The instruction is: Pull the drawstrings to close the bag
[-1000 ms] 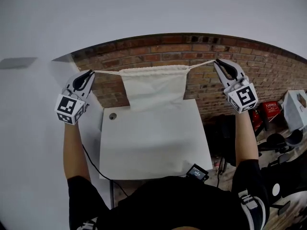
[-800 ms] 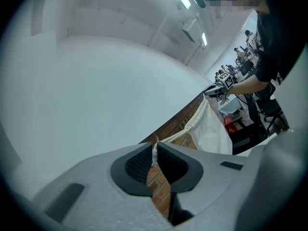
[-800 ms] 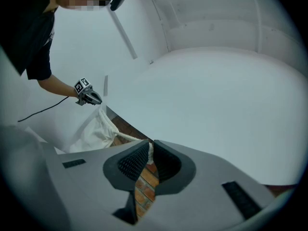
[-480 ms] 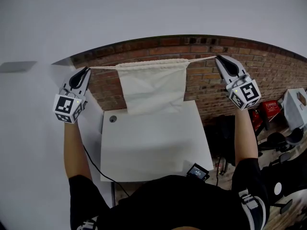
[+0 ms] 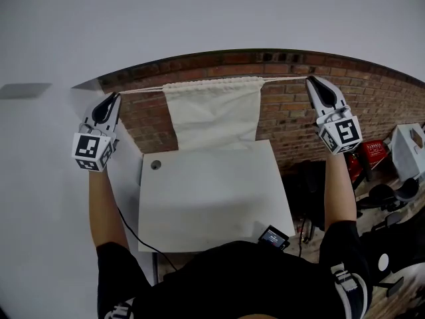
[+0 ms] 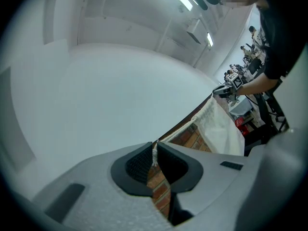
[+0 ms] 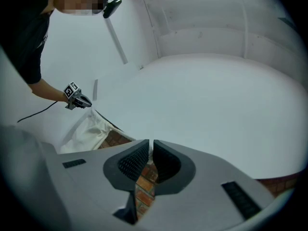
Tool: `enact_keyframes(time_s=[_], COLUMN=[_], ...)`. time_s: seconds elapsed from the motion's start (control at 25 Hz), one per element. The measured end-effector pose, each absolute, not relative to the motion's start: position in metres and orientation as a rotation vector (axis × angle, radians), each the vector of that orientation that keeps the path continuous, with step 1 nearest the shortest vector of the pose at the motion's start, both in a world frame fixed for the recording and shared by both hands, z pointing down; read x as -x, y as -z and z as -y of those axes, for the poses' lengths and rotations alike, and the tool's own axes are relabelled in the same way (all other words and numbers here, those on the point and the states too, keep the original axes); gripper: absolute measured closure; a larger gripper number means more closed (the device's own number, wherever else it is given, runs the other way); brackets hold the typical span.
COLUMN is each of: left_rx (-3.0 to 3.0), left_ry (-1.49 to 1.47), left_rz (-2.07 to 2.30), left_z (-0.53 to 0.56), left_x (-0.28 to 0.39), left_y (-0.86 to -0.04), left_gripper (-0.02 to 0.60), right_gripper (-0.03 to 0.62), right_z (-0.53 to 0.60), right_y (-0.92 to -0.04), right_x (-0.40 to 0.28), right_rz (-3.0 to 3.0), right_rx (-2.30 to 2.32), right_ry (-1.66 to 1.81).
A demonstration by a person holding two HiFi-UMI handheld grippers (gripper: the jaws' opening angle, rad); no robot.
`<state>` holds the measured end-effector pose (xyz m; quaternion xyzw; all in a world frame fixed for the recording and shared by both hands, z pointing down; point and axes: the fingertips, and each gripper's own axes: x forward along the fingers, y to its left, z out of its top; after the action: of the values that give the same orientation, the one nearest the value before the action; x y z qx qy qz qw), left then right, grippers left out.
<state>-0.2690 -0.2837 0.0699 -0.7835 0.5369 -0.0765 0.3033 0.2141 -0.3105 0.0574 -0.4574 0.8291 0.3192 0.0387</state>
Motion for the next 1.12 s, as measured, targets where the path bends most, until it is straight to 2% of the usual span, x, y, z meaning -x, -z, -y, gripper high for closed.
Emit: enact_keyframes(time_s=[1.12], left_rx=[1.999], left_ry=[0.040], left_rz=[-1.567], left_z=[0.267], left_x=[0.323], left_y=[-0.064], left_gripper=[0.543], right_gripper=[0.562], right_z=[0.314], right_y=[-0.042], right_x=[-0.244], right_rz=[-2.427], right_rx=[1.419], right_ry=[-0.902])
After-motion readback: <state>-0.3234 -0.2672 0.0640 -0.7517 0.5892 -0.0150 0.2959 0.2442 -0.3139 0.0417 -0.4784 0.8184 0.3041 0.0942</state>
